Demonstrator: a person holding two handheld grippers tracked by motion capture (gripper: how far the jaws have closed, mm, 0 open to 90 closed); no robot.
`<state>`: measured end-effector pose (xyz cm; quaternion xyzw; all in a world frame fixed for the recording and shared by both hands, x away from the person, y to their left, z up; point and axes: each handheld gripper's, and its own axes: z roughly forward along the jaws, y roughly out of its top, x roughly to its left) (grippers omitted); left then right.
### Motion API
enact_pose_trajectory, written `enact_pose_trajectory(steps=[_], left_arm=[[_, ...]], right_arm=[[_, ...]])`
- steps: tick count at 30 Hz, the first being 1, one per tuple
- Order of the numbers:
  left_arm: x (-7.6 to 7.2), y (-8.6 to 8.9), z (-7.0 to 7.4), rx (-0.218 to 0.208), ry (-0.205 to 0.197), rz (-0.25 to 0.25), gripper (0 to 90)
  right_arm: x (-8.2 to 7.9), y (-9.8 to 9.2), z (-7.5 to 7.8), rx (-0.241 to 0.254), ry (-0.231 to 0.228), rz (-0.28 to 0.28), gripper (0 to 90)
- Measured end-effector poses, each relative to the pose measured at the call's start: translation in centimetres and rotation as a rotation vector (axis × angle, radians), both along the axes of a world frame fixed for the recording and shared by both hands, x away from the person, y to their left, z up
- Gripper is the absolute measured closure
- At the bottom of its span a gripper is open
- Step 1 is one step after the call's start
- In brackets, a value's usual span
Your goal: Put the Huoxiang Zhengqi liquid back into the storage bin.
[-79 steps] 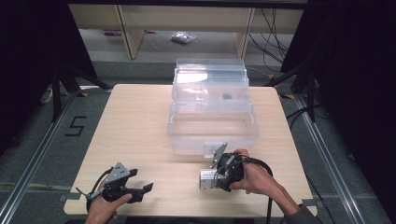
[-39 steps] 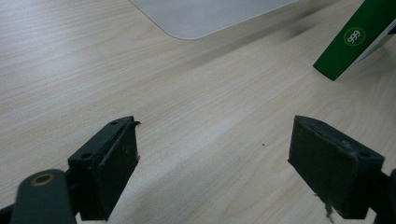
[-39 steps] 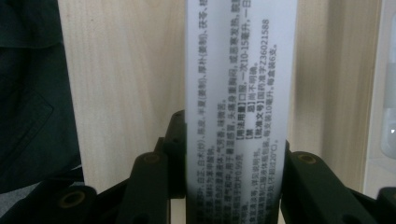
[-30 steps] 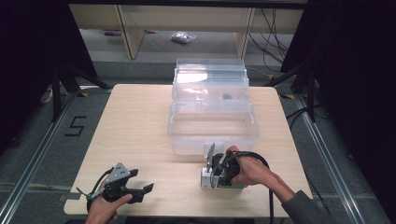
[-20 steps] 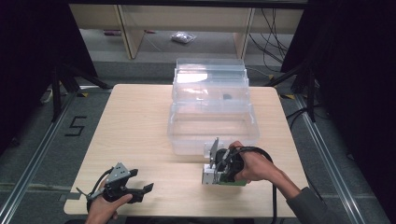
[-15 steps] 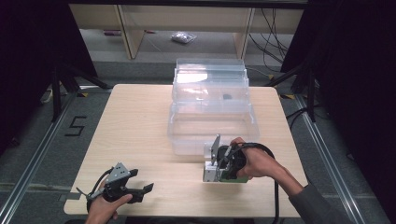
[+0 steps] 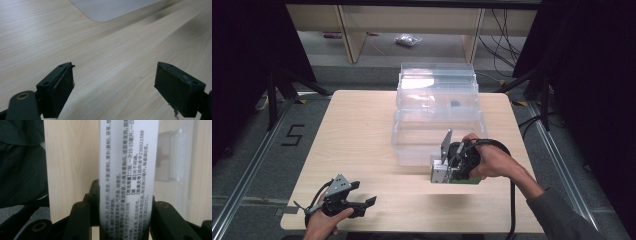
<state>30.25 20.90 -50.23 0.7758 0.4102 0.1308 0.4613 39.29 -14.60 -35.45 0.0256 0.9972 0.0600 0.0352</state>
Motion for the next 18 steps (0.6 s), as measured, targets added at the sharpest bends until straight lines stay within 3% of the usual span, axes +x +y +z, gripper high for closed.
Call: enact_pose_trajectory(steps=[1,4,5,7,8,9,11,12,15,16,18], left_arm=[[0.0,0.0,0.0,0.001,0.003,0.001,15.0],[0.0,0.0,0.0,0.001,0.002,-0.001,15.0],[0.0,0.0,0.0,0.000,0.000,0.006,15.0],[0.0,0.0,0.0,-0.001,-0.002,0.005,15.0],[0.0,0.0,0.0,-0.002,-0.003,0.006,15.0],[0.0,0.0,0.0,0.000,-0.002,0.004,15.0],[0.0,0.0,0.0,0.001,-0.002,0.004,15.0],[0.0,0.0,0.0,0.000,-0.002,0.004,15.0],[0.0,0.0,0.0,-0.002,0.008,0.006,15.0],[0.0,0.0,0.0,-0.002,0.008,0.006,15.0],[0.0,0.0,0.0,-0.002,0.007,0.004,15.0]], right_arm=[[0.2,0.0,0.2,0.006,-0.007,0.018,64.8],[0.3,-0.1,0.9,-0.006,-0.004,0.001,64.8],[0.5,-0.1,1.0,-0.001,-0.008,0.028,64.8],[0.6,-0.3,1.6,-0.007,-0.014,0.009,64.8],[0.8,-0.3,1.8,0.001,-0.022,0.033,64.8],[0.7,-0.4,2.1,-0.005,-0.023,-0.001,64.8],[1.1,-0.4,2.6,-0.002,-0.032,0.036,64.8],[1.0,-0.5,2.9,-0.005,-0.031,0.004,64.8],[1.5,-0.6,3.7,-0.006,-0.043,0.009,64.8],[1.8,-0.6,3.9,-0.008,-0.048,0.036,64.8],[1.9,-0.6,4.0,-0.008,-0.053,0.010,64.8]])
